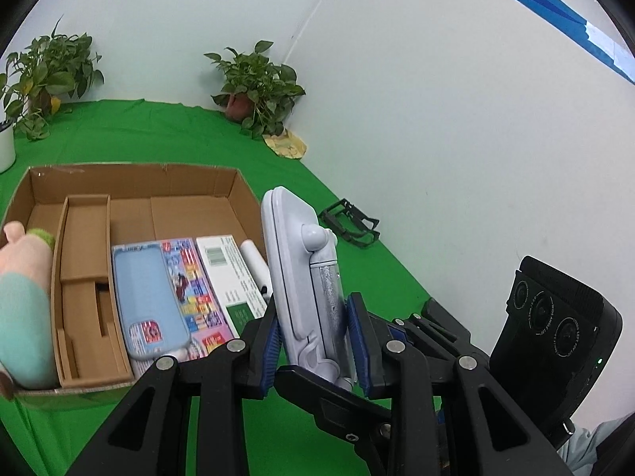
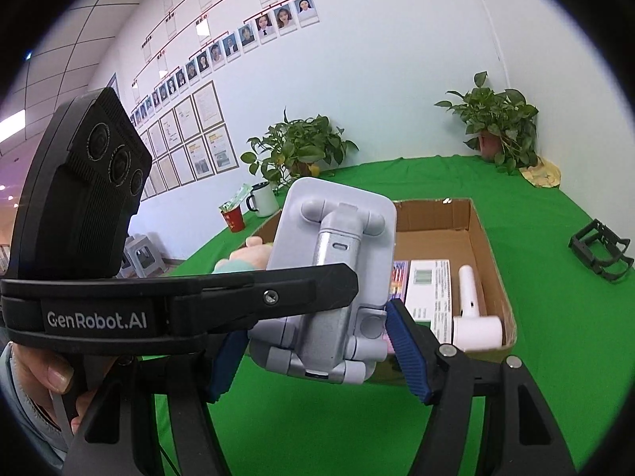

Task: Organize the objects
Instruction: 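Lift the phone stand with both grippers and lower it into the cardboard box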

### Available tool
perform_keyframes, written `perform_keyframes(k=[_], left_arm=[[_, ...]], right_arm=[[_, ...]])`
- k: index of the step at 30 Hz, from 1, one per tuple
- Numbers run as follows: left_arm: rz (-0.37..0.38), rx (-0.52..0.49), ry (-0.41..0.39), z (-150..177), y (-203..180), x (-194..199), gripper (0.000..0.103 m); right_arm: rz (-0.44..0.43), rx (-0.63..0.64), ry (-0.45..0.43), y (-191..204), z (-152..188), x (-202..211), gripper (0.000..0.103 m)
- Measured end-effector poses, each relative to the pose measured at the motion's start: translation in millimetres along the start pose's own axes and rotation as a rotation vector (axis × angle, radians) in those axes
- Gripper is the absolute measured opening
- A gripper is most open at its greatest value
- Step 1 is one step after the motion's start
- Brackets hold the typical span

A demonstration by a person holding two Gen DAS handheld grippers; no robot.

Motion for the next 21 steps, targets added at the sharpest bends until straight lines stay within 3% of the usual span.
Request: perform_keyframes(k=[7,13,21], left_arm=[[-0.03,0.008,-0.006,-49.7,9.1,-8.7,0.028],[-0.045,0.099,0.046,-89.3,42.5,-36.7,0.028],[-0.019,0.205,0.124,-85.6,90.8,-89.0,0.028]], right_arm=[[-0.026,0.002,-0.002,-12.8,-38.4,-20.4,0.067],[-0.061,0.002,0.1,-31.0,-66.9,-62.6,0.067],[-0.045,-0.052,0.273,-58.2,-56.1,-112.9,0.067]])
Point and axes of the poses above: each gripper's, at about its wrist camera, not at the fingertips, and x roughly against the way its jaws point, y to its left, z to its underside, the point moved 10 cm from there along -x, roughly the way its jaws point, and after that the axes turned 1 degree about -y, right-handed, at the moved point
